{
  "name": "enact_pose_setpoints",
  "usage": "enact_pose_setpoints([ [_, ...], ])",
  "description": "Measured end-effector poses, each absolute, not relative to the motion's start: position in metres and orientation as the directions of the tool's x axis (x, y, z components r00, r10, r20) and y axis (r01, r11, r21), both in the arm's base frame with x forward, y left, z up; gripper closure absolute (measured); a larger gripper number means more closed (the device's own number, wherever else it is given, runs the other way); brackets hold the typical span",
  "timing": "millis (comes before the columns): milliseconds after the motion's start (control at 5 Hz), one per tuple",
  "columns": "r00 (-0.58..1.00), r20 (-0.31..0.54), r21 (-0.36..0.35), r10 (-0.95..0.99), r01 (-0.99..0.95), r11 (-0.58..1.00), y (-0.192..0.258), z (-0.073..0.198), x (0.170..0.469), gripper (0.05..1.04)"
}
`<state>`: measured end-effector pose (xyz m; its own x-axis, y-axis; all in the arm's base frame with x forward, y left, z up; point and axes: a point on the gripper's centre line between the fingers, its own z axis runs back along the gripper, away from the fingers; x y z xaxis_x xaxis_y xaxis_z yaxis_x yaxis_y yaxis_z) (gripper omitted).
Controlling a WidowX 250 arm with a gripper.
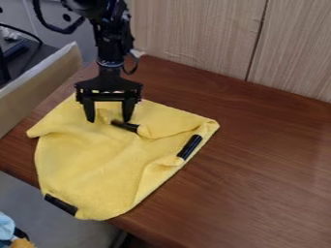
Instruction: Unfold the cloth from the center to top right
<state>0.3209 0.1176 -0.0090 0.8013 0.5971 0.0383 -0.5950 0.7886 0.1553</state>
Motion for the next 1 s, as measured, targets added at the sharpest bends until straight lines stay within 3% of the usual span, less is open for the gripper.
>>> enact_pose_setpoints([
  [200,0.813,0.037,0.149,0.582,-0.58,0.801,0.1177,-0.0105,0.3246,0.138],
  [600,0.826,0.037,0.17,0.562,-0.56,0.811,0.1117,-0.0141,0.3315,0.709],
  [800,0.827,0.041,0.177,0.561,-0.559,0.81,0.112,-0.0141,0.3321,0.916],
  [1000,0.828,0.039,0.179,0.559,-0.556,0.811,0.1109,-0.015,0.3307,1.016],
])
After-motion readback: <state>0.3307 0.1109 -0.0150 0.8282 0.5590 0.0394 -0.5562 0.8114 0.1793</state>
